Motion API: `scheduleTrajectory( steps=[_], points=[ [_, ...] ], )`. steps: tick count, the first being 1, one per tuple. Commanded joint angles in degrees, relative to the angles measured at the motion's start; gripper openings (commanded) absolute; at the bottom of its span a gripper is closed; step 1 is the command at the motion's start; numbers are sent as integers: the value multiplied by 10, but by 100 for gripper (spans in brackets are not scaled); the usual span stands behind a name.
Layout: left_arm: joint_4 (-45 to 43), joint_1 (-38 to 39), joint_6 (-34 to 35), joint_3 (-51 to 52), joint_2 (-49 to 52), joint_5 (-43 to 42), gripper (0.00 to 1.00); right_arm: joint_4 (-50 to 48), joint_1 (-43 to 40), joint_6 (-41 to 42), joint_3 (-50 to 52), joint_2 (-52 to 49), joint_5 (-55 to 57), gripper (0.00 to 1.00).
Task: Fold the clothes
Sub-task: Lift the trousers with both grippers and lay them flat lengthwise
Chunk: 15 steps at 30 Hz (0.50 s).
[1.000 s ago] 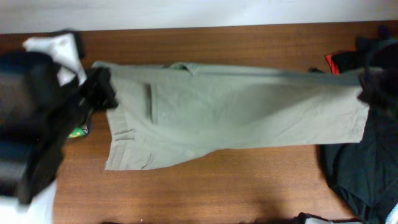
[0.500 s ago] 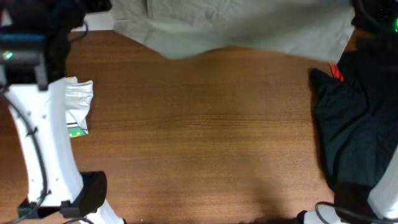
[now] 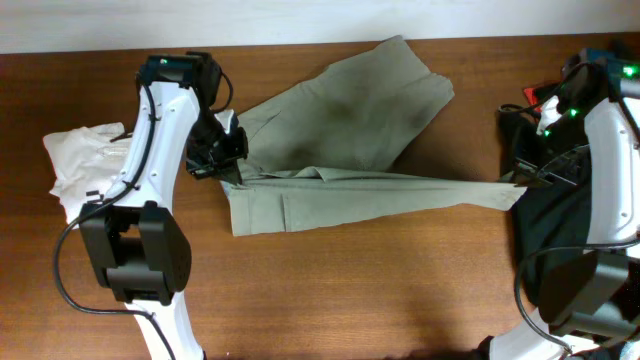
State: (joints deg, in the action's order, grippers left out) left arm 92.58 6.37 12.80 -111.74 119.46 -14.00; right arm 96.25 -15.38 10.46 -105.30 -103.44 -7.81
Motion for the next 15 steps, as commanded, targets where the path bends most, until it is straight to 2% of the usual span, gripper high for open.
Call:
scheduleTrajectory(
  steps=[1, 5, 9, 11, 12, 13, 15],
  points=[
    [-2, -19, -11, 36, -84, 97, 0, 7, -74, -3, -1, 50, 99, 4],
    [-10, -14, -11, 94, -199, 96, 0, 9, -98, -4, 26, 117, 85, 4],
    [-21, -13, -1, 235, -319, 71, 0, -3, -98, -4, 117, 203, 101, 4],
    [-30, -13, 9, 282, -369, 71, 0, -21, -98, -4, 129, 225, 100, 4],
    [-43, -13, 19, 303, -397, 71, 0, -47, -97, -3, 129, 227, 93, 4],
    [-87, -13, 37, 324, -429, 74, 0, -108, -97, -4, 129, 223, 41, 4],
    [-176, -13, 68, 340, -434, 89, 0, -210, -84, -6, 129, 209, -17, 4]
  ],
)
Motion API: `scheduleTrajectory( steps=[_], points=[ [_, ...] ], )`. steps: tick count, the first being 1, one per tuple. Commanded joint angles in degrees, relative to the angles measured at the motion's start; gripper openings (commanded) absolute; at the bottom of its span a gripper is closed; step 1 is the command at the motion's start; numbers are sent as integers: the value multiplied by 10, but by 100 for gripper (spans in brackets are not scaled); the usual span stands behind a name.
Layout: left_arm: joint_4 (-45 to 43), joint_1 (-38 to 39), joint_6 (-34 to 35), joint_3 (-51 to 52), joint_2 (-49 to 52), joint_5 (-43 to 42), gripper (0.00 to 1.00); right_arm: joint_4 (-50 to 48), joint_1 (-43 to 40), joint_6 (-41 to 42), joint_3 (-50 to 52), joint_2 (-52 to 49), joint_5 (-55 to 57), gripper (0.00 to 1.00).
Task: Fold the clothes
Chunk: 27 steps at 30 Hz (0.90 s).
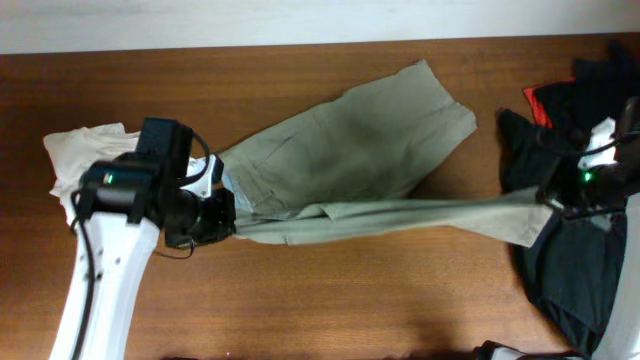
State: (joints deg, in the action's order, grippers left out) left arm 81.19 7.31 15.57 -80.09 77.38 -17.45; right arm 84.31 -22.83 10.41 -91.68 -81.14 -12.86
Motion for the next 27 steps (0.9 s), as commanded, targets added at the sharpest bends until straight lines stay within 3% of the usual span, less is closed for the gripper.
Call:
scheduleTrajectory(
  steps=[1, 3, 7, 13, 18, 19, 20, 21, 22, 23, 24, 26, 27],
  points=[
    [-100, -22, 61, 36, -6, 150, 0, -142, 6, -6, -7, -23, 29, 4],
    [-197, -22, 134, 71, 40, 228, 0, -247, 66, -6, -7, -68, 30, 4],
    [-265, -46, 196, 72, 120, 242, 0, -353, 123, -6, -7, -158, 30, 4],
    [-378, -61, 198, 72, 225, 248, 0, -491, 160, -5, -7, -295, 22, 4],
    [-438, -61, 198, 72, 275, 250, 0, -634, 199, -6, -7, -319, 12, 5],
    [-445, -61, 198, 72, 279, 250, 0, -660, 211, -6, -7, -326, 13, 13],
    [-447, -61, 198, 72, 279, 255, 0, -671, 218, -6, -7, -332, 15, 36],
    [-447, -61, 198, 72, 279, 264, 2, -675, 221, -6, -7, -337, 16, 68],
    [-447, -61, 198, 72, 279, 270, 22, -664, 220, -6, -7, -340, 24, 98],
    [-450, -65, 198, 72, 279, 269, 59, -634, 211, -6, -8, -339, 25, 99],
    [-452, -68, 198, 72, 279, 267, 80, -605, 202, -7, -8, -337, 25, 99],
    [-452, -72, 195, 72, 279, 253, 99, -526, 182, -8, -8, -337, 22, 99],
    [-452, -74, 189, 70, 278, 228, 99, -487, 176, -12, -8, -337, 14, 99]
  ],
)
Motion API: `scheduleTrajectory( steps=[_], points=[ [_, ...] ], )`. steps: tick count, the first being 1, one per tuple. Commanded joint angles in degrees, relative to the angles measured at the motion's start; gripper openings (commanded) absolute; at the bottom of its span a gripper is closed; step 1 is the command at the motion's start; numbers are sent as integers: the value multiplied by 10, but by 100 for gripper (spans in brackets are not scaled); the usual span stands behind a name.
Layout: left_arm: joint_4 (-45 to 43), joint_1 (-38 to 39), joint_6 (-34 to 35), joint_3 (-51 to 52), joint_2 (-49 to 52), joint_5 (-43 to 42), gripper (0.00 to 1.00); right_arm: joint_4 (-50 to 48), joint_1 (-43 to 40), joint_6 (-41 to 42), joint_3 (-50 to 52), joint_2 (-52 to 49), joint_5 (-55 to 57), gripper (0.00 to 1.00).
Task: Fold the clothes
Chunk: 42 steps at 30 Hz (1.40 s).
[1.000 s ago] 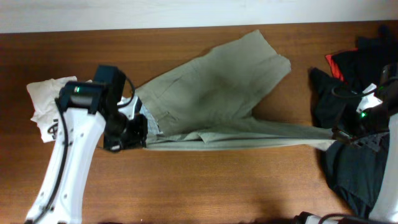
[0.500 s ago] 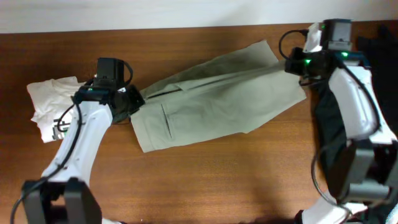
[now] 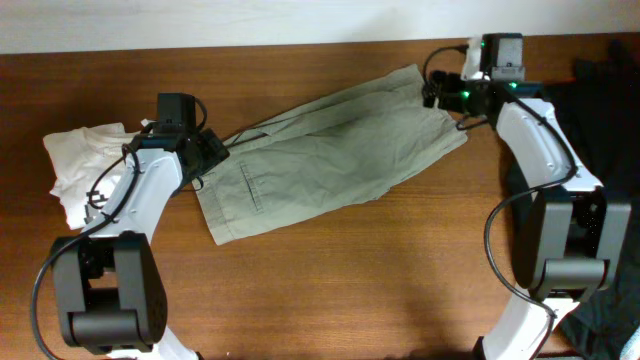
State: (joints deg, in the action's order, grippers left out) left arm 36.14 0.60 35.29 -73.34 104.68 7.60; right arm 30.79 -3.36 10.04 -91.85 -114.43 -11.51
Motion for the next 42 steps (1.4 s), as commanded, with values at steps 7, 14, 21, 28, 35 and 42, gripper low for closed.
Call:
scheduleTrajectory(
  steps=[7, 14, 21, 28, 35, 42],
  points=[
    [165, -11, -69, -43, 1, -153, 99, 118, -19, -54, -1, -18, 66, 70],
    [202, 6, -70, -43, 1, -153, 99, 78, -19, -63, -1, -96, 66, 92],
    [232, 6, -71, -43, 1, -153, 99, 202, -19, -78, 0, -123, 112, 44],
    [303, 5, -85, -43, 1, -121, 99, 397, -20, -12, 0, -123, 169, 30],
    [292, 3, -93, -43, 1, -108, 99, 493, -19, 38, -1, -67, 167, 30],
    [274, 4, -93, -43, 1, -108, 99, 285, -19, -54, -22, 22, 51, 57]
  ],
)
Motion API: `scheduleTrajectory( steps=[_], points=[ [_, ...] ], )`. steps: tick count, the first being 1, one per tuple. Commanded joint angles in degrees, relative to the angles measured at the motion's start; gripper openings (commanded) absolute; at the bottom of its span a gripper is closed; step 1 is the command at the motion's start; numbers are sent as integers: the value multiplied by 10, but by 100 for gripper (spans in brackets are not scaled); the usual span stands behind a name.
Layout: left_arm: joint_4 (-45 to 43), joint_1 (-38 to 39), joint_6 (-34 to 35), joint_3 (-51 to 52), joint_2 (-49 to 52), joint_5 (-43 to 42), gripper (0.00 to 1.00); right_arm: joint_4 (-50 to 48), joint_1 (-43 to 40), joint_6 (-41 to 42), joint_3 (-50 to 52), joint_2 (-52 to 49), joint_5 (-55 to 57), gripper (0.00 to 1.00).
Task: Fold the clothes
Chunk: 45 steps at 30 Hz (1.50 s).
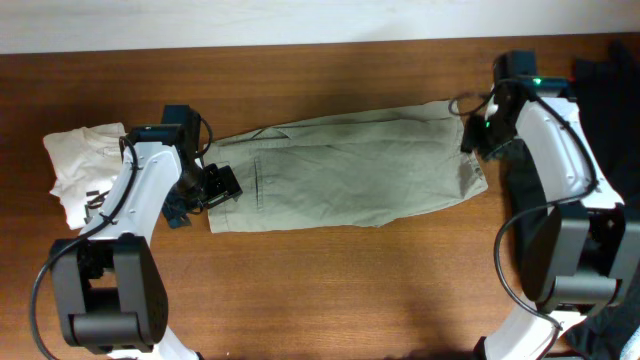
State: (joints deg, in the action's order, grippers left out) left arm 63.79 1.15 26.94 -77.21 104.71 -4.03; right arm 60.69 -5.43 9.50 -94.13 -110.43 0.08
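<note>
Olive-green trousers (340, 175) lie folded lengthwise across the middle of the table, spread flat from left to right. At their left end, by the waistband, my left gripper (212, 188) sits shut on the cloth's edge. My right gripper (470, 140) is at the right end, shut on the upper part of the leg hems. The fingertips of both are partly hidden by the wrists and the cloth.
A crumpled white garment (75, 160) lies at the left edge of the table under the left arm. A pile of dark clothes (605, 75) fills the far right side. Bare brown tabletop (330, 290) runs along the front.
The trousers lay slanted toward the back right; now they lie nearly level and nearer the front. Both grippers have moved toward the front, the right one also to the right.
First one trouser leg stretched from my left gripper to my right gripper over the dark pile, the other leg spread behind it. Then both arms were nearer the front, the leg still stretched. Later the legs lay stacked, slanted; now they lie level and flat.
</note>
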Motion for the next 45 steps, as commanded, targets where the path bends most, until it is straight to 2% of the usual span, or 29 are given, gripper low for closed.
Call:
scheduleTrajectory(
  steps=[1, 10, 12, 16, 18, 20, 21, 23, 25, 30, 31, 32, 33, 35, 37, 40, 41, 44, 45],
  points=[
    [-3, -2, -9, -5, 1, 8, 99, -28, 2, -48, 1, -36, -79, 57],
    [-4, -2, -9, -5, 1, 8, 99, -172, 2, -48, 1, -138, -115, 55],
    [-3, -2, -9, -5, 1, 8, 99, -184, 2, -48, 1, -138, -115, 50],
    [-4, -2, -9, -5, 1, 8, 99, -187, 2, -46, 2, -175, -106, 50],
    [-3, -1, -9, -5, 1, 8, 99, -189, 2, -46, 2, -183, -106, 42],
    [-3, -1, -9, -5, 1, 8, 99, -189, 2, -46, 0, -179, -106, 23],
    [-4, -1, -9, -5, 1, 8, 99, -188, 1, -46, -2, -174, -106, 22],
    [-4, -1, -9, -5, 1, 8, 99, -176, 1, -46, -19, -162, -99, 8],
    [-4, -1, -9, -5, 1, 8, 99, -174, 1, -46, -31, -159, -99, 4],
    [-8, -1, -9, -5, 1, 8, 99, -228, 1, -29, -67, -159, -100, 4],
    [-8, -1, -9, -5, 1, 8, 99, -244, 1, -17, -75, -159, -100, 12],
    [-8, -1, -9, -5, 1, 8, 99, -260, 1, -4, -84, -159, -101, 36],
    [-8, -1, -9, -5, 1, 8, 99, -273, 1, -2, -94, -159, -105, 47],
    [-9, -1, -9, -5, 1, 8, 99, -268, 1, -2, -105, -159, -109, 54],
    [-13, -1, -9, -5, 1, 8, 99, -235, 1, -2, -115, -156, -111, 54],
    [-49, -2, -31, -5, 1, 8, 99, -101, 3, -3, -151, -117, -122, 54],
    [-70, -2, -48, -5, 4, 10, 99, -18, 16, -48, -155, -94, -176, 51],
    [-94, -11, -59, -5, 27, 0, 99, 64, 58, -95, -152, -91, -174, 49],
    [-111, -15, -98, -5, 43, -29, 99, 75, 75, -96, -147, -91, -172, 50]
  ],
)
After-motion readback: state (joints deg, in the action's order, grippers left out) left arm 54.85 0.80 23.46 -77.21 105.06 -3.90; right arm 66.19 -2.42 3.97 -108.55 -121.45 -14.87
